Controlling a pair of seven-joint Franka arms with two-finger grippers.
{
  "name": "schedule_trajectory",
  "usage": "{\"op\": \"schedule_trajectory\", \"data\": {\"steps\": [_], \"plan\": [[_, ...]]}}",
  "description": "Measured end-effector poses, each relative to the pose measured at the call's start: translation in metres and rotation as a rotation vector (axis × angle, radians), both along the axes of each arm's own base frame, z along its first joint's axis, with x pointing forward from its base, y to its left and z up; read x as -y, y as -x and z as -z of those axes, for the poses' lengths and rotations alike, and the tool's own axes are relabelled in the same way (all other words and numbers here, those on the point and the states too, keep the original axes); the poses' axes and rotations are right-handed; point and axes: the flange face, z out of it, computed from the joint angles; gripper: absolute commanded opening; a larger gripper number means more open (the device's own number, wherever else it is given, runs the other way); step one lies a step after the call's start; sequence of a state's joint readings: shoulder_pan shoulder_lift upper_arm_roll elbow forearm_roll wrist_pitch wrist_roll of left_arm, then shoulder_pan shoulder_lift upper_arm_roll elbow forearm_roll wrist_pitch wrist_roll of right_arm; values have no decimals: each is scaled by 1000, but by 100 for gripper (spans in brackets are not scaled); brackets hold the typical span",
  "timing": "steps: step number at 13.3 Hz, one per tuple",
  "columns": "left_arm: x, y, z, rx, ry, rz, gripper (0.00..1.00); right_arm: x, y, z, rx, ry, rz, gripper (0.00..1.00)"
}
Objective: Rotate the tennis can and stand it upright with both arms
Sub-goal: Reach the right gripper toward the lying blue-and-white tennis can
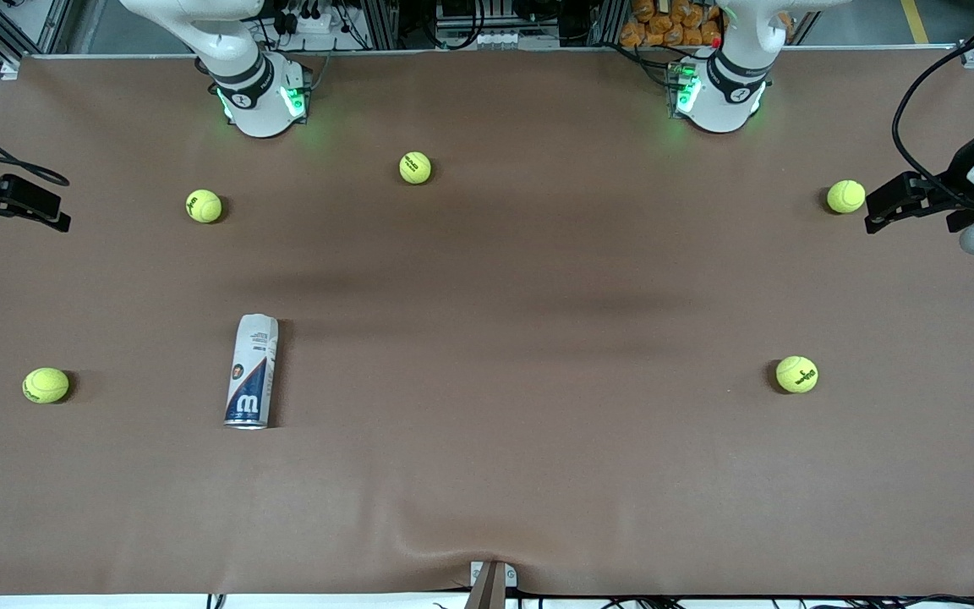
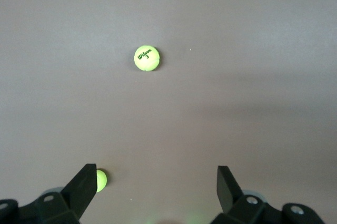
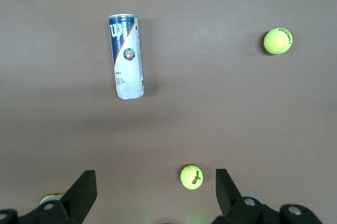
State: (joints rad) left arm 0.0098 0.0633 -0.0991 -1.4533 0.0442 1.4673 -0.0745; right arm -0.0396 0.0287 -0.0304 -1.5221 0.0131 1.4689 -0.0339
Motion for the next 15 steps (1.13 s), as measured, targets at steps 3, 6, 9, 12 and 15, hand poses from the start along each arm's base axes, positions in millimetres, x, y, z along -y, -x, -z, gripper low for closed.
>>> {"op": "schedule_trajectory", "data": {"steps": [3,6,9,12,15], "plan": [[0,5,-4,-7,-2,-1,100,0,0,0,0,0,-2,100],[-3,8,-15,10,-1,-5,100,0,0,2,-3,0,-2,100],[-8,10,-17,-2,-2,-16,100,-5,-3,21,-19,-6,-18,100],[-10,10,-17,-4,-3,-20,100,-36,-19,82,-61,-9,-74,100],[-10,11,-17,-4,-3,-18,100,-66,-54,167,-77,-5,-127,100]]}}
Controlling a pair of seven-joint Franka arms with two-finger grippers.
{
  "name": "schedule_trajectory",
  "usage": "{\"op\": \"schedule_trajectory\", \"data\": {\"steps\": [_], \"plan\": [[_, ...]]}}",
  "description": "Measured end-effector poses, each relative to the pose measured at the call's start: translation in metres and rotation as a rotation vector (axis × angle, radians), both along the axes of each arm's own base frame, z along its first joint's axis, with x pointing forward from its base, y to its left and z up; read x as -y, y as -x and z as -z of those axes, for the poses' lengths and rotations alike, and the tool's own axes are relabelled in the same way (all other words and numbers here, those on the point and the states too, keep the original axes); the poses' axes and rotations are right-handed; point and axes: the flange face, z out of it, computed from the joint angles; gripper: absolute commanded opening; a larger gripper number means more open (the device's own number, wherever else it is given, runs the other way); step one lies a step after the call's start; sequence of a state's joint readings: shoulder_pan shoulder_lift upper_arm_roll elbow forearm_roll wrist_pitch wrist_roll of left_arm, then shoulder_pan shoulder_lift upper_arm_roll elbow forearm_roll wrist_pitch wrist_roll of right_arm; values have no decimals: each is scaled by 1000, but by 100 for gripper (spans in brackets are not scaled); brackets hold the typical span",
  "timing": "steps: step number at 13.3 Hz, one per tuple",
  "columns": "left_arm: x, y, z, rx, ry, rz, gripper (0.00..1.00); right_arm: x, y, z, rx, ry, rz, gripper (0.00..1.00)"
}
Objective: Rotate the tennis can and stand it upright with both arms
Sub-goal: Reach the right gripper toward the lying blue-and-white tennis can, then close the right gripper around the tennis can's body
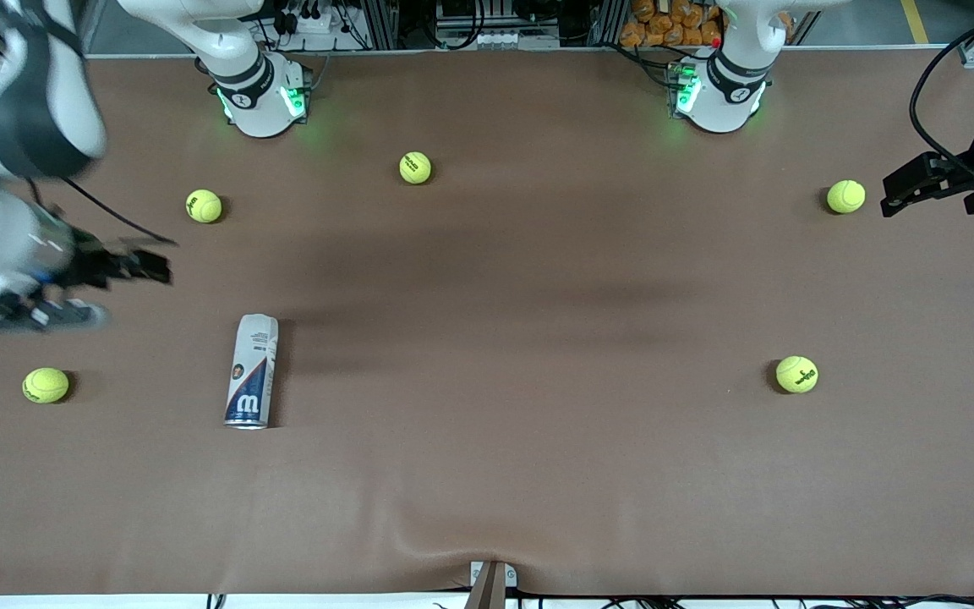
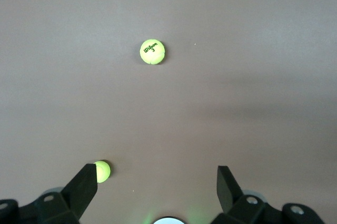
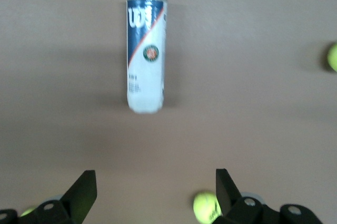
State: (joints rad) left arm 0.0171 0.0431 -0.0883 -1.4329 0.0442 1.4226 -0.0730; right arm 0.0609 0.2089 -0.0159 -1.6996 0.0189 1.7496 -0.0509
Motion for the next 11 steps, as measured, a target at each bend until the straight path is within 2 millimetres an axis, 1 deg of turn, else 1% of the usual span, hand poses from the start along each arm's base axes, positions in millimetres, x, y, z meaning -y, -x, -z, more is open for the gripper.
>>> {"op": "schedule_trajectory", "data": {"steps": [1,2,3,5,8,11], "plan": [[0,0,0,0,0,0,100,-7,-11,25,6,0,-15,100],[0,0,0,-1,0,0,100,-13,-20,46,12,0,-25,100],[0,0,0,-1,0,0,100,-17,-25,61,18,0,-33,100],[0,0,1,-3,0,0,100,-22,-33,81,29,0,-45,100],[0,0,1,-4,0,0,100,-24,-41,107,41,-1,-55,100],[0,0,1,-5,0,0,100,-24,-50,145,49,-2,-73,100]]}}
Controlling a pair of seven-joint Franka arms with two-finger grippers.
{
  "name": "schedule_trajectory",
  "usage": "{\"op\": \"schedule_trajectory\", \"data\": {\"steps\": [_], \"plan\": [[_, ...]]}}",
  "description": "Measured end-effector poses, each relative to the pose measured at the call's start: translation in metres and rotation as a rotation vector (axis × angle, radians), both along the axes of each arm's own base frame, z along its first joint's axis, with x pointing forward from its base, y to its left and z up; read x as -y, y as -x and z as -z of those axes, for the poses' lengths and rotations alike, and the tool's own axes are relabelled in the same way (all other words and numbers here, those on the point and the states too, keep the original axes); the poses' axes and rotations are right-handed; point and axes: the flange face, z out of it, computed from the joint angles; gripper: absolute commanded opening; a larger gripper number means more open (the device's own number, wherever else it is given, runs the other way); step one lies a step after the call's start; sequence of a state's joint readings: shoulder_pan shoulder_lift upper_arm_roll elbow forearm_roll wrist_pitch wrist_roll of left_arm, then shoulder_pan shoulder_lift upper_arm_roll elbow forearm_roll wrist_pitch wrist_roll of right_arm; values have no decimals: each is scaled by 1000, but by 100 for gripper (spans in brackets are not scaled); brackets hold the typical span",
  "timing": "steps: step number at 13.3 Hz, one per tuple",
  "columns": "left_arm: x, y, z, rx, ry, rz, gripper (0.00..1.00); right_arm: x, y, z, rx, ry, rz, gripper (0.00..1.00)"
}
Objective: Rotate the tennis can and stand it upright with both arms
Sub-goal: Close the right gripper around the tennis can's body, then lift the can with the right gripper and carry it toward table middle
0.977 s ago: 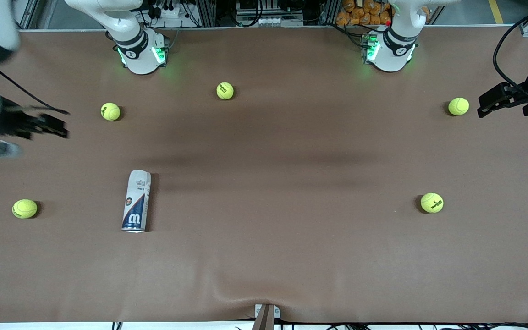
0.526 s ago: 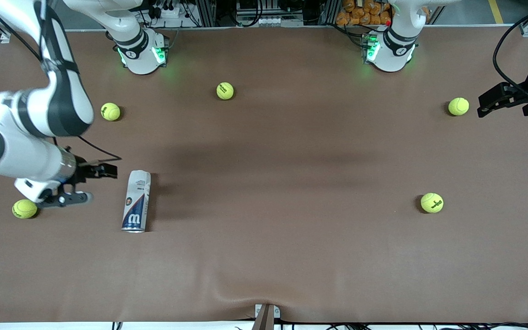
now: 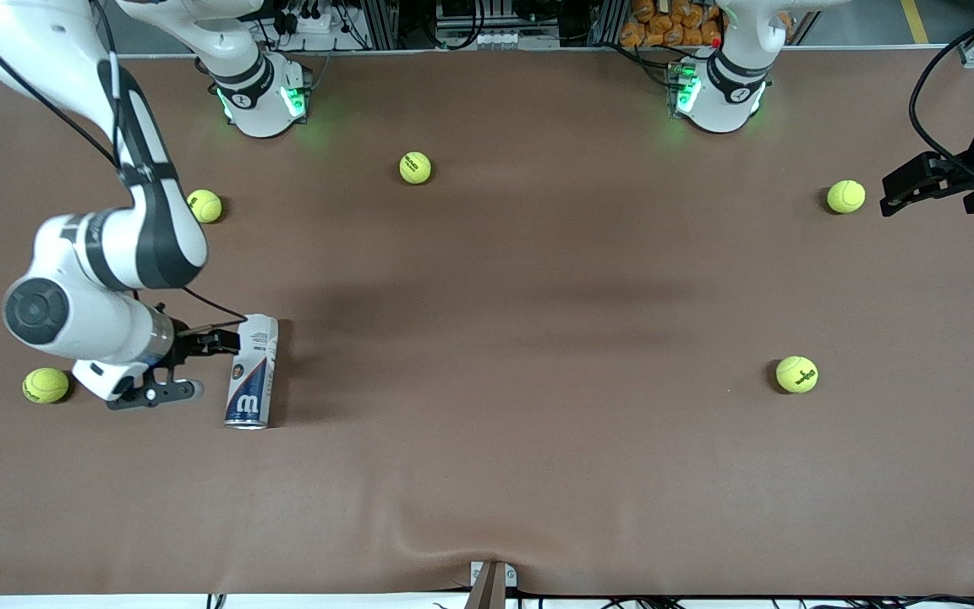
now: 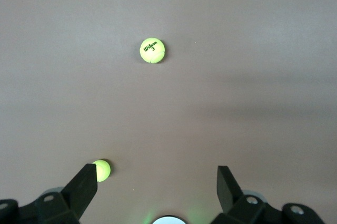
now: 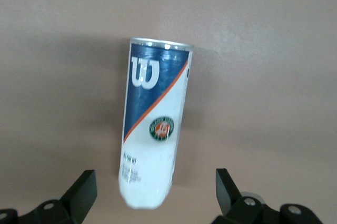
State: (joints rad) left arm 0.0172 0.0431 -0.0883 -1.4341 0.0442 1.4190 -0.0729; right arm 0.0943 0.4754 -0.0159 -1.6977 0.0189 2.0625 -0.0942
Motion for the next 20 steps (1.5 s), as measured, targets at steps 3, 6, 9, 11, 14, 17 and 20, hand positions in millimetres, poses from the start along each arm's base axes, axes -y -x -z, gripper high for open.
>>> {"op": "schedule_trajectory", "data": {"steps": [3,6,9,11,14,17,20], "plan": [[0,0,0,-1,0,0,100,0,-5,40,-1,0,-13,100],[0,0,1,-3,0,0,100,0,-6,67,-8,2,-14,100],[0,0,2,-7,0,0,100,-1,-6,92,-17,-2,-10,100],[0,-1,6,-14,-1,0,100,-2,-3,105,-37,-27,16,100],[0,-3,9,-19,0,1,100,-2,1,120,-61,-37,28,100],[0,-4,11,-23,0,1,100,-1,7,129,-82,-36,30,46],[0,-5,13,-27,0,1,100,-2,5,124,-71,-41,14,43]]}}
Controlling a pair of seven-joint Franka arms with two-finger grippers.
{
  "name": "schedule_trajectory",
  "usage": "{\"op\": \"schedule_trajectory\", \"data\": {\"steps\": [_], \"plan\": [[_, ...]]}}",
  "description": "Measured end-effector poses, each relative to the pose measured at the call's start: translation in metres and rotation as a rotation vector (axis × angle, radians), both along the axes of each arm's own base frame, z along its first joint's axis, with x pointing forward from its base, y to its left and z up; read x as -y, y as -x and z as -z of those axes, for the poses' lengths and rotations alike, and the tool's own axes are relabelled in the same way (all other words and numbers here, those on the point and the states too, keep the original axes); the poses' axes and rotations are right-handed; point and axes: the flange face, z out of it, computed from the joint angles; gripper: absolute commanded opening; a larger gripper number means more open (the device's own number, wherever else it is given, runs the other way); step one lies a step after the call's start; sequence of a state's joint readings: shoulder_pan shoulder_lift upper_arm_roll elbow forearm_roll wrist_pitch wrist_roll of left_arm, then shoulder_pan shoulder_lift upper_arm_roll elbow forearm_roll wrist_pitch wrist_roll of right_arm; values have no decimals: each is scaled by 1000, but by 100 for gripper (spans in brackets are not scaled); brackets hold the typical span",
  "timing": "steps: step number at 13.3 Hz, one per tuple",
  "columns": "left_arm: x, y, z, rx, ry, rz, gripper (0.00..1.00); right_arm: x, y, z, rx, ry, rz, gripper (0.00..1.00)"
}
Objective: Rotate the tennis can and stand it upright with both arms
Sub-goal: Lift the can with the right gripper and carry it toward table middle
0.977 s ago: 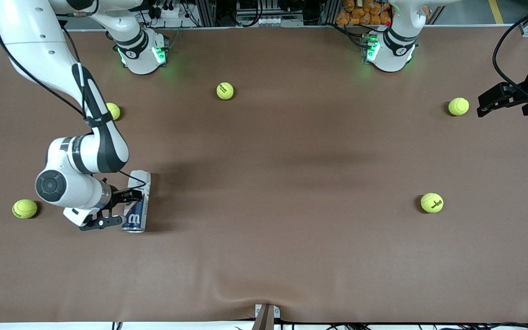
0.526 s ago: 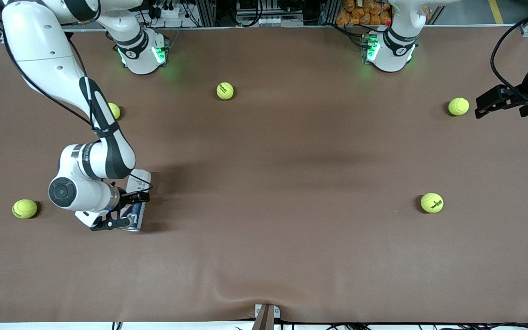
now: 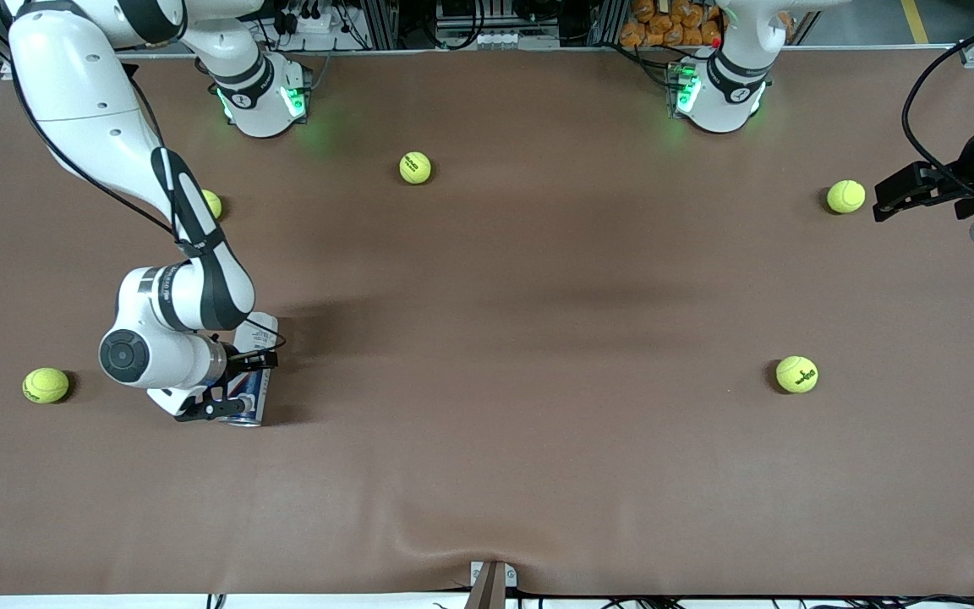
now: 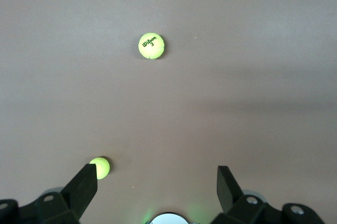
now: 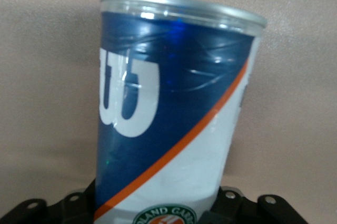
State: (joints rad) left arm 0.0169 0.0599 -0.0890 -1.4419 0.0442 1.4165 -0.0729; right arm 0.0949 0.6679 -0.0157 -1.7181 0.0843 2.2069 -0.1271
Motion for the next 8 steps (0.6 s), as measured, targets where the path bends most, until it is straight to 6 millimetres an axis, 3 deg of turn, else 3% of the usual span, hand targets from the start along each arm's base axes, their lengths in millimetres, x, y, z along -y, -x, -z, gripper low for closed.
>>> {"op": "schedule_trajectory", "data": {"steps": [2,4,6,8], "plan": [[0,0,0,0,0,0,100,-1,-7,-14,40,-17,-86,44],[0,0,1,-2,0,0,100,-7,-21,-49,114,-39,-229,48],[-1,0,1,-3,0,-1,100,-30,-33,-89,192,-60,-433,48],[-3,0,2,-3,0,-5,100,-68,-37,-115,250,-77,-665,48]]}}
